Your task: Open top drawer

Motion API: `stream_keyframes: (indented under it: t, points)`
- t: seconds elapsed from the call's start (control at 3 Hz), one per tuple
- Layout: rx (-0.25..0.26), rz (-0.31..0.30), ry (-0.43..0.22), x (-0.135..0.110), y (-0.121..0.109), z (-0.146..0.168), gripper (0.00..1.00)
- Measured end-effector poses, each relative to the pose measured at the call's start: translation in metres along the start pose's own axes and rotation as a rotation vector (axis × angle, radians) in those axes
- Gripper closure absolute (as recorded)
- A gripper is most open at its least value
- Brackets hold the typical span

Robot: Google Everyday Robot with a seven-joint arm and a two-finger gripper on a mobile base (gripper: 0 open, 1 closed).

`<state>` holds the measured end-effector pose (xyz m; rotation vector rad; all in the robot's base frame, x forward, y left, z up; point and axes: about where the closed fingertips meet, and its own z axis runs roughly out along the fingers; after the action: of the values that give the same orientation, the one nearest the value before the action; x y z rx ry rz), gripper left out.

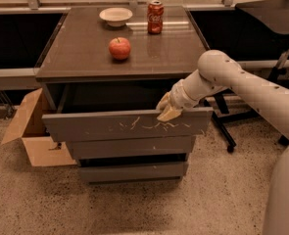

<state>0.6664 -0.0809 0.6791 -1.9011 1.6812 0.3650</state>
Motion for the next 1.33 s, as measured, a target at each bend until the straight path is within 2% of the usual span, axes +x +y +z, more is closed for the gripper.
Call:
stream_keyframes:
  t: [0.33,0.67,1.33]
  points:
    - [-0.009,-0.029,-0.062,-0.0142,0.011,-0.0059,1.0]
    - [-0.009,-0.029,-0.062,-0.0141,0.011,-0.0057,0.83]
    - [-0.009,-0.029,-0.062,-0.0141,0.0111,-0.0057,0.37]
